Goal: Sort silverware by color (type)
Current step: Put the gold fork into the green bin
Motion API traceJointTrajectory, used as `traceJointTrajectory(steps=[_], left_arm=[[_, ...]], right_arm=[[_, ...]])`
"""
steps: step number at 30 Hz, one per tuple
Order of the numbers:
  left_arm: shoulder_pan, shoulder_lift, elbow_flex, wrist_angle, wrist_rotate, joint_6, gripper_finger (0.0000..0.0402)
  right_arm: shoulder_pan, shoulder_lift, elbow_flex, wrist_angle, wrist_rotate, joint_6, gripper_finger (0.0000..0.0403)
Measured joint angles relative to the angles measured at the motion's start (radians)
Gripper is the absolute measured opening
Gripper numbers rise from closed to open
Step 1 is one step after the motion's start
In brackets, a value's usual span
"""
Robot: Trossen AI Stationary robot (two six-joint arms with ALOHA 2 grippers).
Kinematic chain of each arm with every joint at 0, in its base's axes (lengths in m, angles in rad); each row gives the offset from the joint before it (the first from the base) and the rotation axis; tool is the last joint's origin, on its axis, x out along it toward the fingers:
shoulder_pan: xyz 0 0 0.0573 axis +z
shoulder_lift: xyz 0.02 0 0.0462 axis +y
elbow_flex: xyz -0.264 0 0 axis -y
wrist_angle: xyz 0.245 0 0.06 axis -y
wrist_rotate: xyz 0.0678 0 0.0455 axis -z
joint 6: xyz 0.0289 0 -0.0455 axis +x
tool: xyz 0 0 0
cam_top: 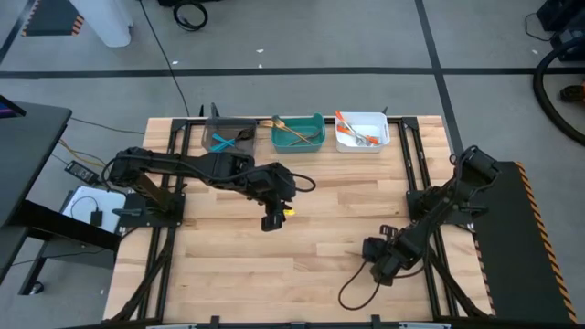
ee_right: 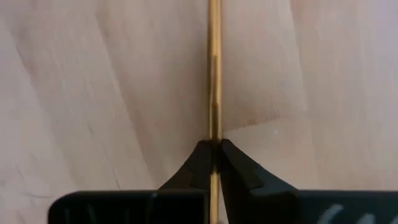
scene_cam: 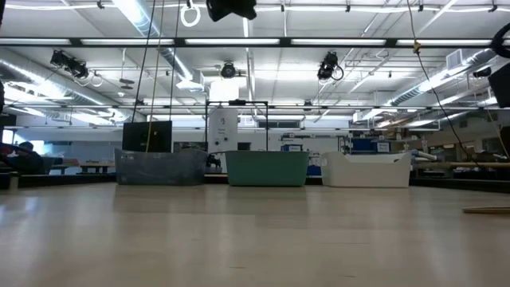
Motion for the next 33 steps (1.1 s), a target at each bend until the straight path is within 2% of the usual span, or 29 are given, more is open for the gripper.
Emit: traceJointTrajectory(steps=[3, 8, 10, 14, 18, 20, 23, 26, 29, 33], left_arm=[[0.001, 0.000, 0.000, -0.027, -0.067, 0.000, 0.0112], [0.006, 0.000, 0.000, -0.031, -0.105, 0.005, 0.0112], [0.008, 0.000, 0.000, -0.007, -0.105, 0.007, 0.0112], [0.009, 0.000, 0.000, 0.116, -0.105, 0.000, 0.0112], [0.009, 0.002, 0.000, 0.299, -0.105, 0.000, 0.0112], [0.007, 0.006, 0.000, 0.399, -0.104, 0.000, 0.0112], [0.006, 0.009, -0.001, 0.542, -0.103, -0.001, 0.0112], [0.005, 0.011, -0.001, 0.632, -0.094, -0.001, 0.0112], [0.006, 0.012, -0.001, 0.673, -0.072, -0.001, 0.0112], [0.006, 0.013, -0.001, 0.670, -0.065, -0.005, 0.0112]], right_arm=[[-0.015, -0.039, -0.003, 0.000, 0.014, 0.062, 0.0019], [-0.057, -0.134, 0.079, -0.011, 0.210, 0.073, 0.0019], [-0.079, -0.177, 0.131, -0.017, 0.342, 0.042, 0.0019], [-0.110, -0.259, 0.256, -0.009, 0.677, -0.108, 0.0019], [-0.116, -0.312, 0.368, 0.053, 0.967, -0.372, 0.0019], [-0.124, -0.327, 0.404, 0.149, 1.049, -0.543, 0.0019], [-0.142, -0.330, 0.424, 0.301, 1.066, -0.781, 0.0019], [-0.157, -0.323, 0.425, 0.403, 1.060, -0.942, 0.0018], [-0.169, -0.314, 0.425, 0.416, 1.062, -0.982, 0.0018], [-0.177, -0.309, 0.425, 0.417, 1.026, -0.959, 0.0018]])
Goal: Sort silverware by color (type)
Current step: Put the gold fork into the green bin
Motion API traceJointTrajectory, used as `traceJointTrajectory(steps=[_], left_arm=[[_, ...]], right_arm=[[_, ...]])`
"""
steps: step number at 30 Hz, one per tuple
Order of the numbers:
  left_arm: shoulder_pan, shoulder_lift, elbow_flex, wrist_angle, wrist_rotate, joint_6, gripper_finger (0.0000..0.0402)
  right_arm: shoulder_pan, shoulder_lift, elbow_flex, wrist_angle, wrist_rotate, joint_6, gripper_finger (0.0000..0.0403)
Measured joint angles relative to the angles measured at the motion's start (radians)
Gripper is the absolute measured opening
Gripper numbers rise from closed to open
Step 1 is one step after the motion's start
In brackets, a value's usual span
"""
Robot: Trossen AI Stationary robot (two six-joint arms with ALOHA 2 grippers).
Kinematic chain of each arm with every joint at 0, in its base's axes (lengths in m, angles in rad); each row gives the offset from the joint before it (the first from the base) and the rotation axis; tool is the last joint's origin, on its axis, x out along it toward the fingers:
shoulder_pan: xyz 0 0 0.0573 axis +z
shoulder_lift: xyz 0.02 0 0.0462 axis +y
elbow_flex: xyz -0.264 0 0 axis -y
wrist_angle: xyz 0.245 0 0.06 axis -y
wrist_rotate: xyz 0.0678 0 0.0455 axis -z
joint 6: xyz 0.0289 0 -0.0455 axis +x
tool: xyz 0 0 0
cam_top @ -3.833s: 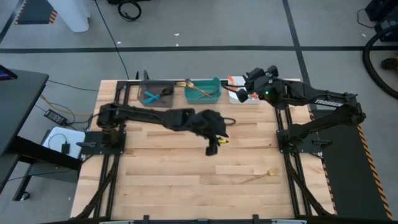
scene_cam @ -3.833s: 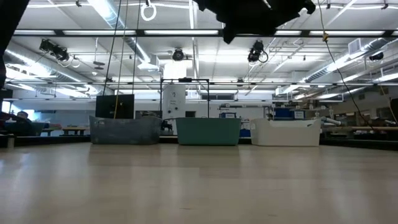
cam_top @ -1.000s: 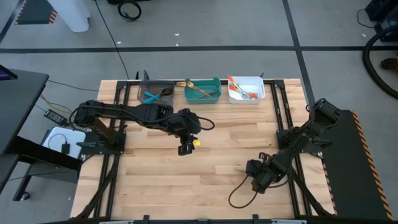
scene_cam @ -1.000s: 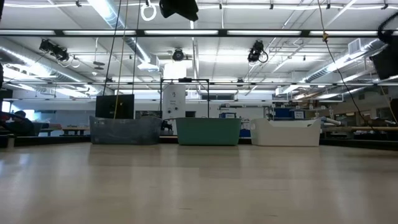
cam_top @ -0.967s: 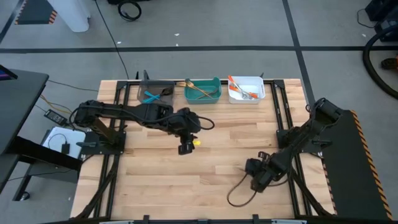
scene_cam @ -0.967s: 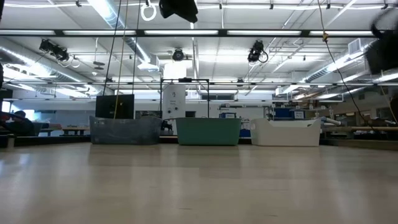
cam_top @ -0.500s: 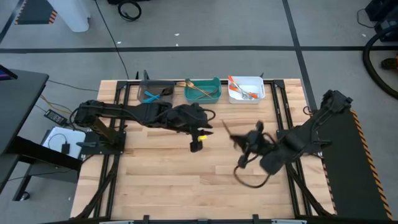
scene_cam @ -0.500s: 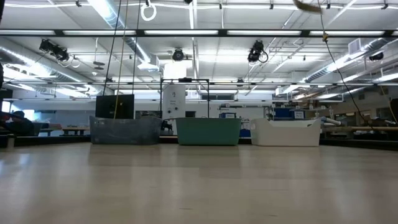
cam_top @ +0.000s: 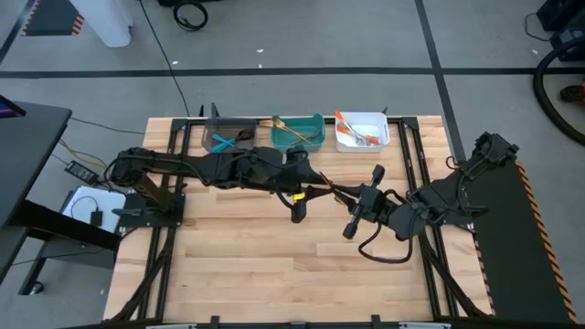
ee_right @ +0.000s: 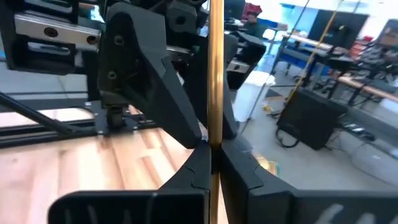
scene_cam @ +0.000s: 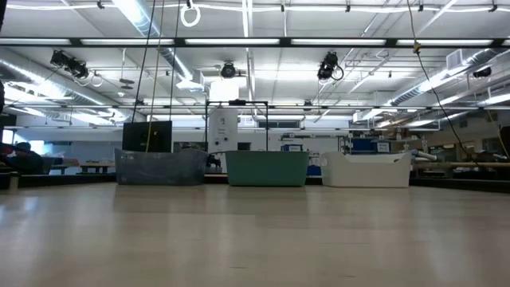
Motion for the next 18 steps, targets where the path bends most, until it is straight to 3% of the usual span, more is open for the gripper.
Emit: traceJointTrajectory(steps=[8, 15, 18], left_arm=[[0.004, 0.000, 0.000, 0.068, 0.000, 0.009, 0.0105], [0.004, 0.000, 0.001, 0.028, -0.001, 0.049, 0.0024], [0.004, 0.000, 0.001, 0.023, -0.002, 0.072, 0.0024]], right_arm=[[-0.025, 0.036, 0.000, 0.004, -0.044, 0.038, 0.0018], [-0.036, 0.050, 0.000, 0.027, -0.037, 0.039, 0.0022], [-0.041, 0.050, 0.000, 0.026, -0.039, 0.037, 0.0023]])
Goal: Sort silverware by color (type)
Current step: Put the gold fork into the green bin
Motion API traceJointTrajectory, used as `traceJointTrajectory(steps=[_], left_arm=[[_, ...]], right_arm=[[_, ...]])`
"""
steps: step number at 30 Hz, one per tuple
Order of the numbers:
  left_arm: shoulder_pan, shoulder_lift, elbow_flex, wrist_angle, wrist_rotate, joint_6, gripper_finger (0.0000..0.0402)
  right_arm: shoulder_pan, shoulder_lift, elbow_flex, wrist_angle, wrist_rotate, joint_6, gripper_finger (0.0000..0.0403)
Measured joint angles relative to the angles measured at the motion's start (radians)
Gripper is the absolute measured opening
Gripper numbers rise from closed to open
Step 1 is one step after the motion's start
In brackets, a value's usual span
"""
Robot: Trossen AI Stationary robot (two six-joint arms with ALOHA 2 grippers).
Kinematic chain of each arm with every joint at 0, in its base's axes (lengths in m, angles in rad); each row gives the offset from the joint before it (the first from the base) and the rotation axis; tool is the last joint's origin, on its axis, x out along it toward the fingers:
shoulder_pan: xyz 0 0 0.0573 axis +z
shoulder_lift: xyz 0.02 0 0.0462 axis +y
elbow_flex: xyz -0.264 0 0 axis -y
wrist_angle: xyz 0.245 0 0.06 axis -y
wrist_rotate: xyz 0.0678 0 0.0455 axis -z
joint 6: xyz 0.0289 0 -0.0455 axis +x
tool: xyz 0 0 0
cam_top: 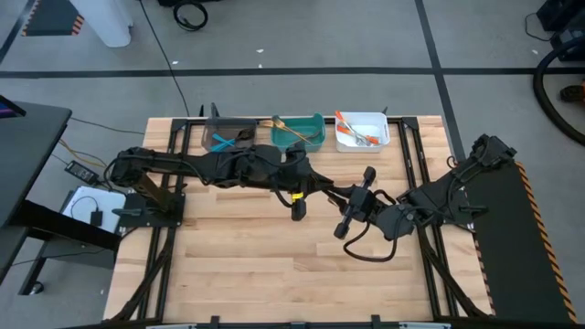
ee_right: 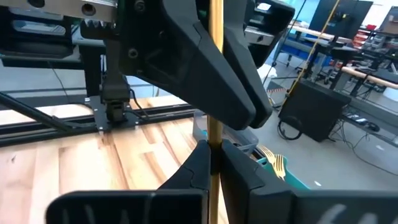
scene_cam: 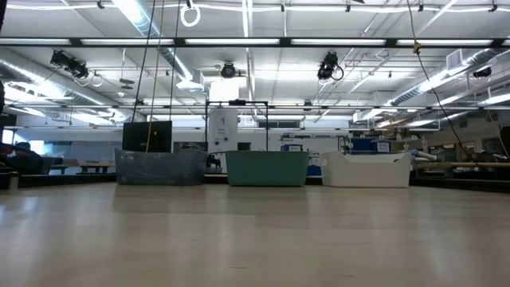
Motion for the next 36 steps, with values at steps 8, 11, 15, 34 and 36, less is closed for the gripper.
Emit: traceJointTrajectory(steps=[8, 11, 15, 34, 36], left_arm=[[0.039, -0.014, 0.000, -0.058, -0.009, 0.079, 0.0024], [0.066, -0.024, -0.001, -0.092, -0.025, 0.139, 0.0024], [0.108, -0.039, -0.001, -0.157, -0.137, 0.253, 0.0024], [0.621, 0.243, -0.001, -0.216, -0.070, 0.597, 0.0029], [0.640, 0.272, -0.001, -0.213, -0.043, 0.594, 0.0029]], right_arm=[[-0.026, -0.002, 0.000, 0.000, -0.021, 0.007, 0.0074], [-0.029, -0.002, 0.000, -0.001, 0.026, -0.021, 0.0097], [-0.041, -0.002, 0.000, -0.007, 0.127, -0.092, 0.0117], [-0.376, -0.002, 0.000, -0.009, 0.255, -0.416, 0.0122], [-0.414, -0.002, 0.000, -0.009, 0.255, -0.419, 0.0122]])
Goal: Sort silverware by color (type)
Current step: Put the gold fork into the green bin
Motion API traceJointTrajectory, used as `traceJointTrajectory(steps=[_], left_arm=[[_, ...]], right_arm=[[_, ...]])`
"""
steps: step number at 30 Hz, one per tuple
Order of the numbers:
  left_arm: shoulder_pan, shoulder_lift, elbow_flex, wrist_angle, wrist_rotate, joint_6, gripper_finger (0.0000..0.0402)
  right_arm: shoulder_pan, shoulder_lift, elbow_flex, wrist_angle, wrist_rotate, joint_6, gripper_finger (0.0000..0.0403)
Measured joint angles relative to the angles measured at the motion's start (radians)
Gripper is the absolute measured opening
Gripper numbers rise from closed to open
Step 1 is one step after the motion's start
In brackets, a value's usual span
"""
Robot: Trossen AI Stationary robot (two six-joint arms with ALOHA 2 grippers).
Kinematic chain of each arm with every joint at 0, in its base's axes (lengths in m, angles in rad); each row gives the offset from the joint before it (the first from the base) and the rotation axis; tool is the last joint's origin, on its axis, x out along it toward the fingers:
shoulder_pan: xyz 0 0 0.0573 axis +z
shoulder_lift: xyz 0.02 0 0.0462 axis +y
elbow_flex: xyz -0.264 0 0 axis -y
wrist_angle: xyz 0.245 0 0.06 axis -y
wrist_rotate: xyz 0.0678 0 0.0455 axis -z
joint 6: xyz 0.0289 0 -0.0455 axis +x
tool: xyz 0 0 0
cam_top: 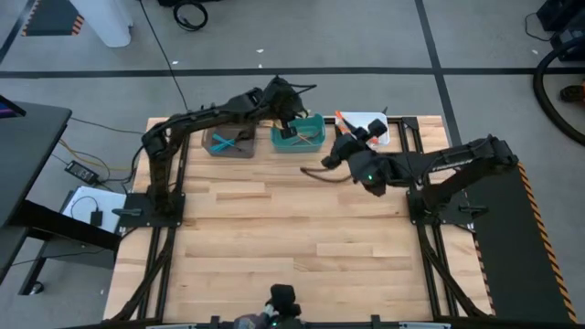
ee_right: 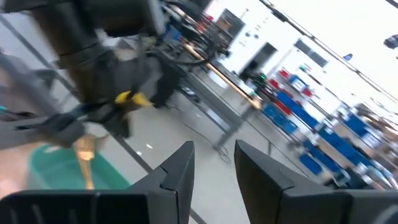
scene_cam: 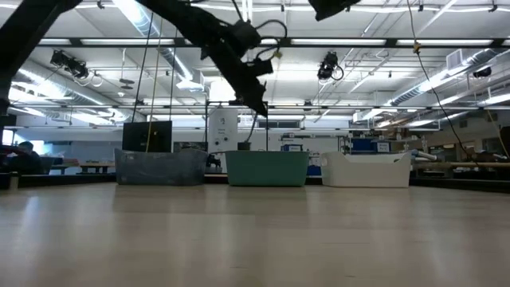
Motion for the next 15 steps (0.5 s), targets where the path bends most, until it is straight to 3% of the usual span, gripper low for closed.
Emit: traceJointTrajectory(steps=[10, 15], left_arm=[[0.000, 0.046, 0.003, 0.001, 0.029, 0.026, 0.0031], [-0.014, 0.032, 0.003, -0.008, -0.075, 0.090, 0.0031]], right_arm=[[-0.139, 0.000, 0.000, 0.000, -0.007, 0.000, 0.0122], [-0.191, 0.000, 0.000, -0.002, -0.007, 0.000, 0.0121]])
